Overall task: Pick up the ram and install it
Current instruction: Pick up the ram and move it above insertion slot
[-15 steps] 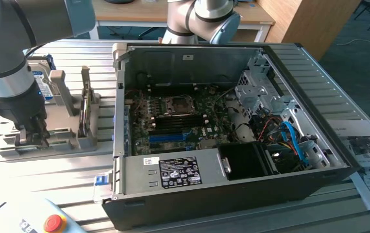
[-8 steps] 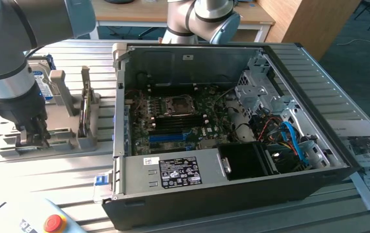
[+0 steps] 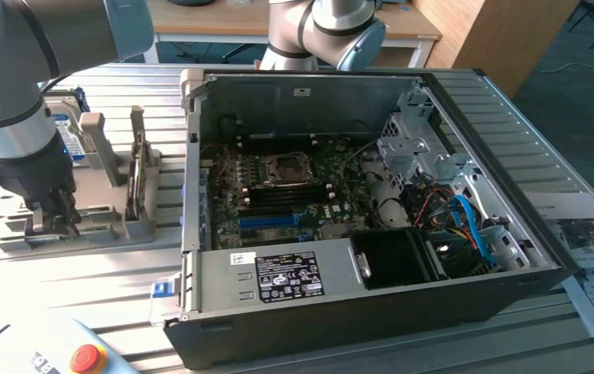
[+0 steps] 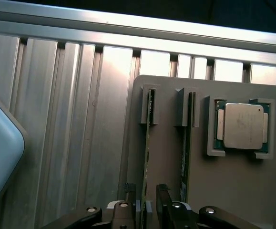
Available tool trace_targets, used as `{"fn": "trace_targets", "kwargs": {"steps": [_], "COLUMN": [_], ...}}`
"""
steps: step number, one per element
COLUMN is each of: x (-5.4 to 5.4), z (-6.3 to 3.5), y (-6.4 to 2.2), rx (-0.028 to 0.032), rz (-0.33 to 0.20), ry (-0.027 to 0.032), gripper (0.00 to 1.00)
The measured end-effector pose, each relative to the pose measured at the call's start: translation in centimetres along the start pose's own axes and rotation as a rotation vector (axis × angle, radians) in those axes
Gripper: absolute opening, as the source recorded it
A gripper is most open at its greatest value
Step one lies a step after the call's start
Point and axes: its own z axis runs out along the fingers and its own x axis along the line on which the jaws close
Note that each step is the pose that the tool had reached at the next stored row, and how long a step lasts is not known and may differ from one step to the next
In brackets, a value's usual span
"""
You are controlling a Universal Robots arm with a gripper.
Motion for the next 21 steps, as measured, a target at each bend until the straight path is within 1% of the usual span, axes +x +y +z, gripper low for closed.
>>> {"fn": "trace_targets", "kwargs": {"steps": [3, 4, 21], "x": [0.0, 0.0, -0.05], "z": [0.0, 0.0, 0.31], "y": [0.0, 0.0, -0.02], "rx": [0.0, 0.0, 0.0002], "rz": [0.0, 0.0, 0.0], "ry": [0.0, 0.0, -0.0001], "gripper": [0.29, 0.23, 0.23]}}
